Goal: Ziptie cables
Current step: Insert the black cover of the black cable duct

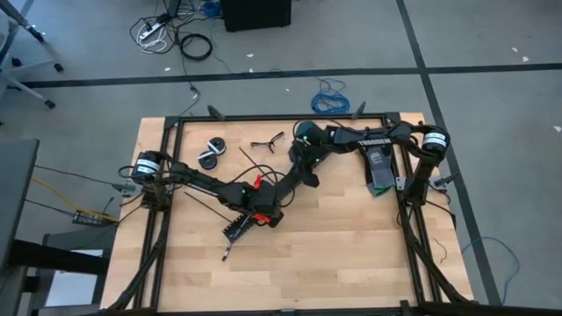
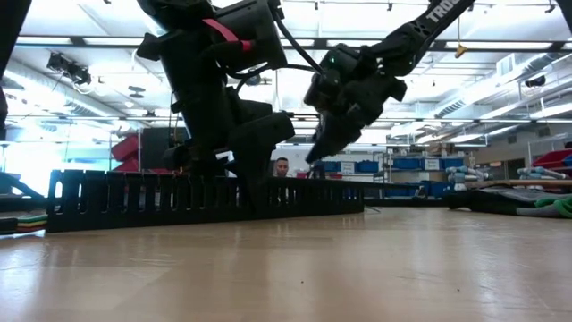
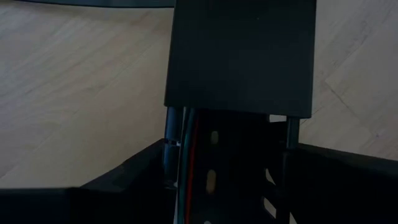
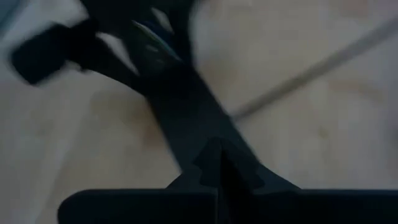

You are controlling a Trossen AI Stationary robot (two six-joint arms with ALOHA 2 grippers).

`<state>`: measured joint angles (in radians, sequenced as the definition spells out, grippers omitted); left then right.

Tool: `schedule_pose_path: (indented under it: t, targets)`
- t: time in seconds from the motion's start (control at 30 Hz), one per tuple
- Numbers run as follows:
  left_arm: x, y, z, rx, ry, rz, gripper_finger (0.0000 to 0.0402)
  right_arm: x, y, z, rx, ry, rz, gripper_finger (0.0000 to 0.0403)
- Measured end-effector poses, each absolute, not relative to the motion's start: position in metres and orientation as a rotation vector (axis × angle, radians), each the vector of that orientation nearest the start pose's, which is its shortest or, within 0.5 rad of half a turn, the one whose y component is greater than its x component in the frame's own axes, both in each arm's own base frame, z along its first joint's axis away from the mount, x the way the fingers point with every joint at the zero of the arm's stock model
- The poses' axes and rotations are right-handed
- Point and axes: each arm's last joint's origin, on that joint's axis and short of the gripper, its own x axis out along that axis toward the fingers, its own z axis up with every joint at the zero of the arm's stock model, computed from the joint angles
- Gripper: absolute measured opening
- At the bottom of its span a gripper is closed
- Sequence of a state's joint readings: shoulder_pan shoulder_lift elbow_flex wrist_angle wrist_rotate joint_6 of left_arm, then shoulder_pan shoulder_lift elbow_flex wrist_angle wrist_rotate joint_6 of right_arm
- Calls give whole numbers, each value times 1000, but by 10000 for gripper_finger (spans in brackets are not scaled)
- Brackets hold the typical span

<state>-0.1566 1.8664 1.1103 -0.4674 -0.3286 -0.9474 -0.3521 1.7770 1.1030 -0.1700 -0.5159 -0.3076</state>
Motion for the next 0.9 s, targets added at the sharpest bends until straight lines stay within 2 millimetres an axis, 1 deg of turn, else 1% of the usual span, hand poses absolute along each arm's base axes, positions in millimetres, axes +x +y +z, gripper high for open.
schedule_pose_path:
  t: [0.23,0.37,0.47,0.53,0.6,0.73,0.83,0.9]
  targets:
    - [346,-45,142,-537,999,682,249,326,-140,176,62,890,135,0]
    - [346,-45,142,-537,999,682,249,323,-146,175,56,902,122,0]
    - [346,-45,142,-538,1000,681,249,327,-138,176,36,901,133,0]
    - [346,-45,142,-538,1000,681,249,333,-130,175,17,890,148,0]
    - [346,-46,142,-540,999,680,249,342,-121,171,21,860,161,0]
    - [346,-45,142,-543,1000,679,249,361,-104,155,48,817,195,0]
    - [346,-46,142,-542,1002,680,249,369,-97,152,70,785,193,0]
    - [346,-46,142,-544,1003,678,249,369,-96,155,80,771,179,0]
